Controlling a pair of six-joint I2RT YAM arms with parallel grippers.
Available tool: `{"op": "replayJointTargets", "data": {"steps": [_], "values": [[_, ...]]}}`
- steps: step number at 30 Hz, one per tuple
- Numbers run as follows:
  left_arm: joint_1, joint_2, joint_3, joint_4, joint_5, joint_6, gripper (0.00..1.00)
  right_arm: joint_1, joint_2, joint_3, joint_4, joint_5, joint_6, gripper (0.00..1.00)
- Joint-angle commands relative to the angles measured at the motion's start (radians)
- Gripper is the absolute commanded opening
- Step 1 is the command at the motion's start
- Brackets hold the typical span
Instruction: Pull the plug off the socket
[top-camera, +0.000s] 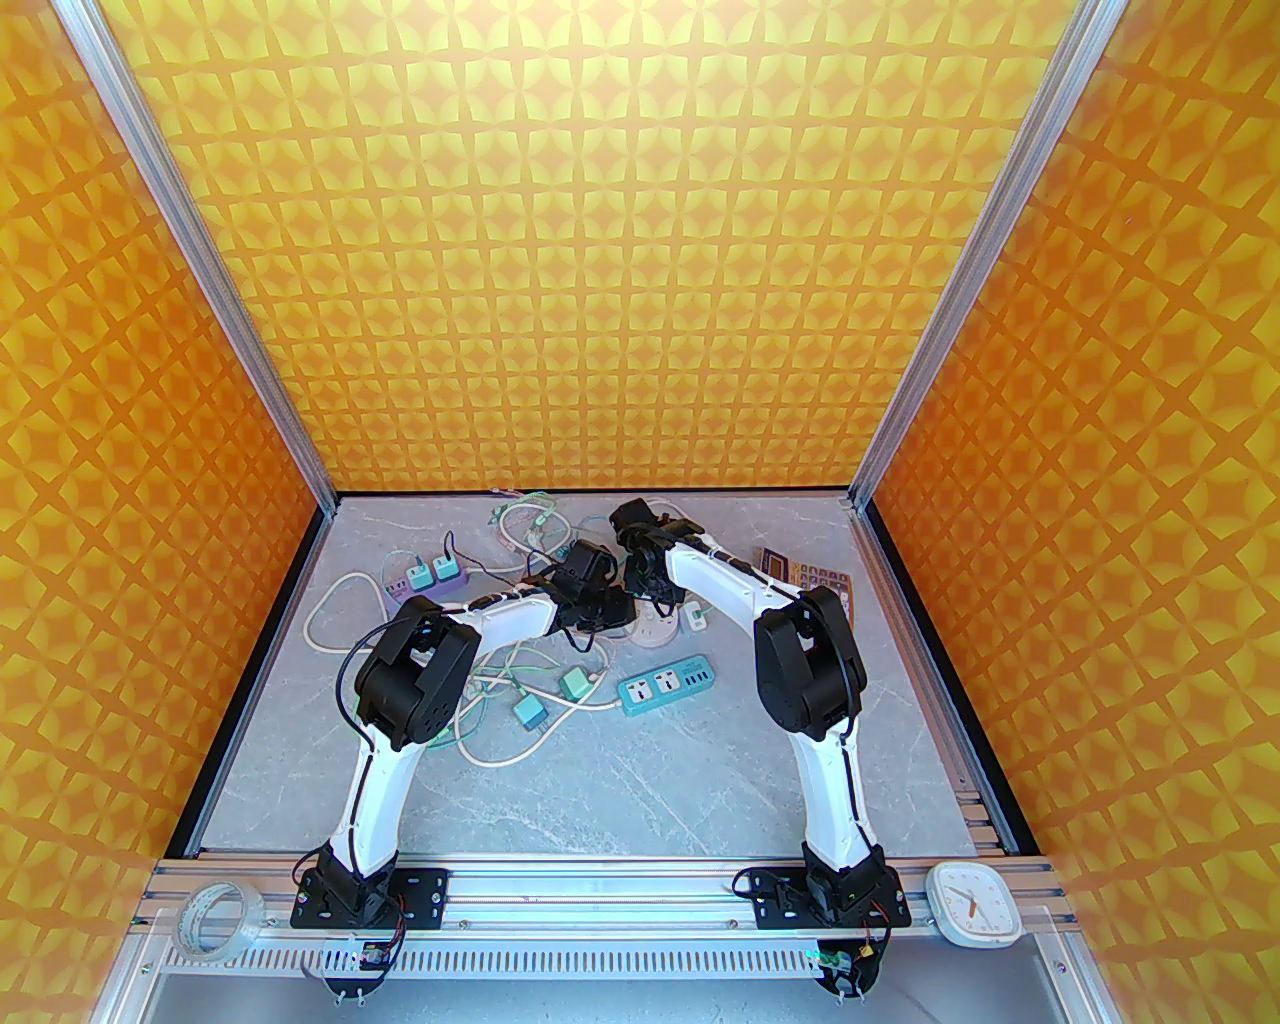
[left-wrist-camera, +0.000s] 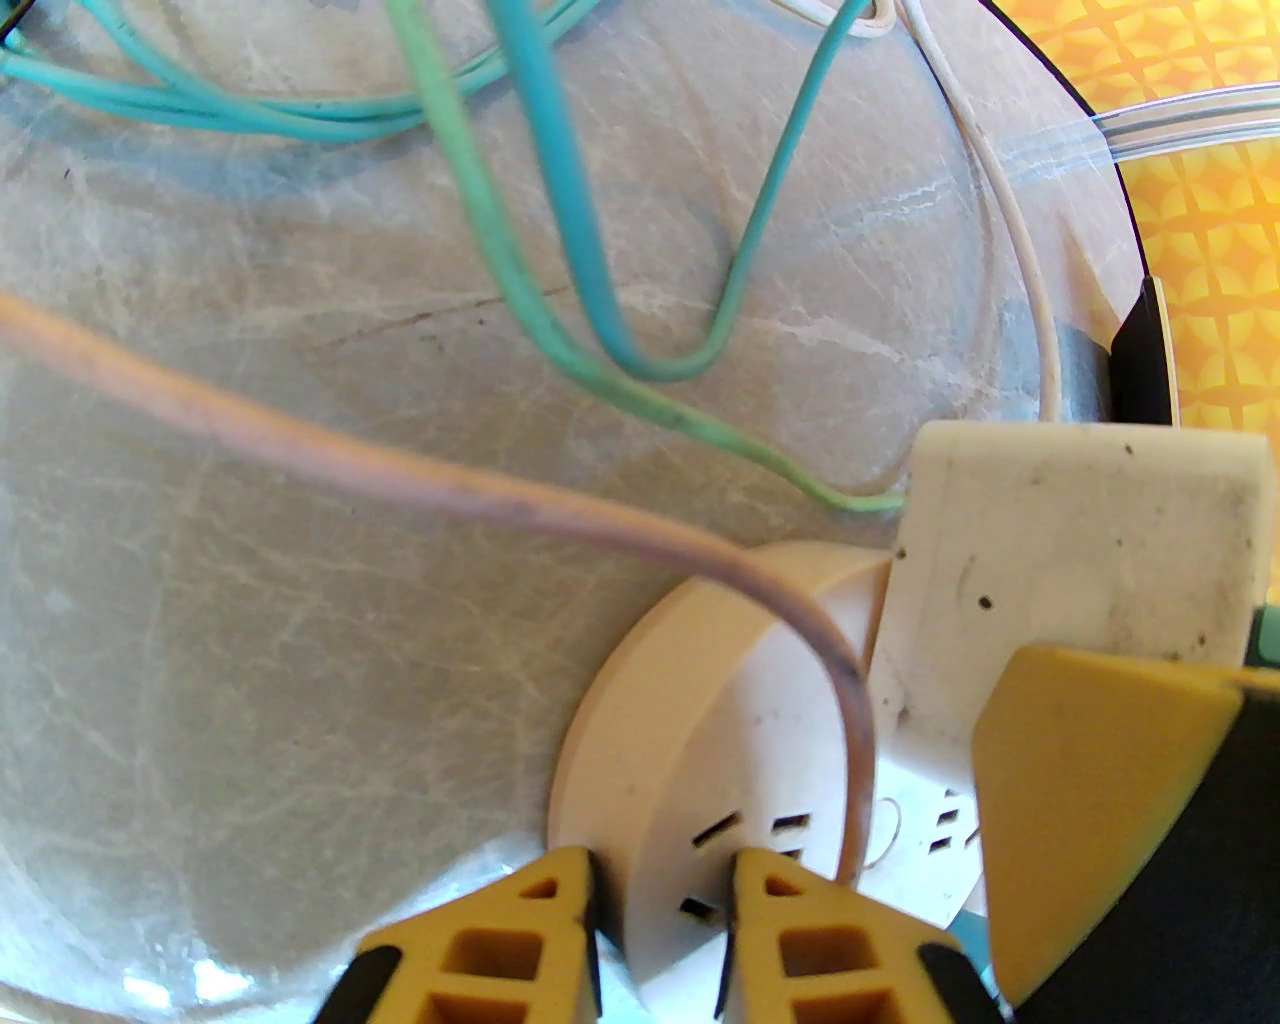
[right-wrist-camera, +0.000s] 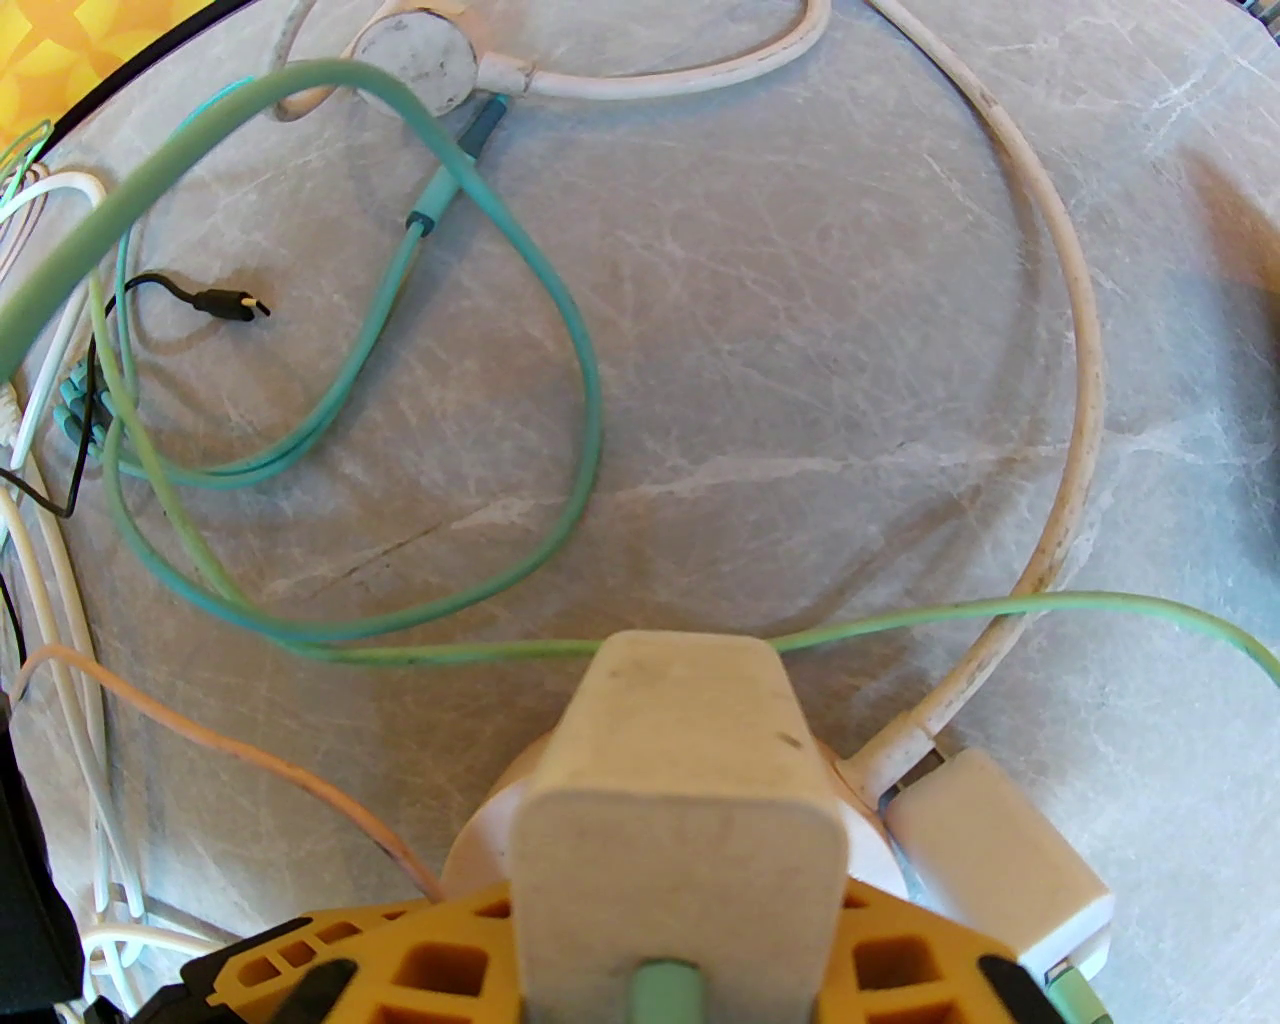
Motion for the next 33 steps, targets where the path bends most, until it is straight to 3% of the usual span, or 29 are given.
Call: {"op": "replayJointTargets", "data": {"steps": [1, 15, 19, 27, 33], "values": [[-0.078, 0.188, -0.074, -0.170, -0.002, 0.020, 0.15, 0.108, -0.025, 0.089, 0.011, -0.328, 0.003, 0.09], [-0.088, 0.196, -0.076, -0.181, -0.002, 0.040, 0.14, -0.029, 0.199, 0.412, -0.165, -0.473, -0.080, 0.09], [-0.088, 0.193, -0.074, -0.181, -0.002, 0.038, 0.14, -0.022, 0.173, 0.380, -0.174, -0.437, -0.082, 0.09], [-0.087, 0.209, -0.057, -0.182, -0.003, 0.031, 0.14, 0.076, -0.075, 0.030, 0.034, -0.346, 0.010, 0.10], [-0.088, 0.205, -0.057, -0.186, -0.003, 0.039, 0.14, 0.083, -0.054, 0.060, 0.014, -0.351, -0.003, 0.10]]}}
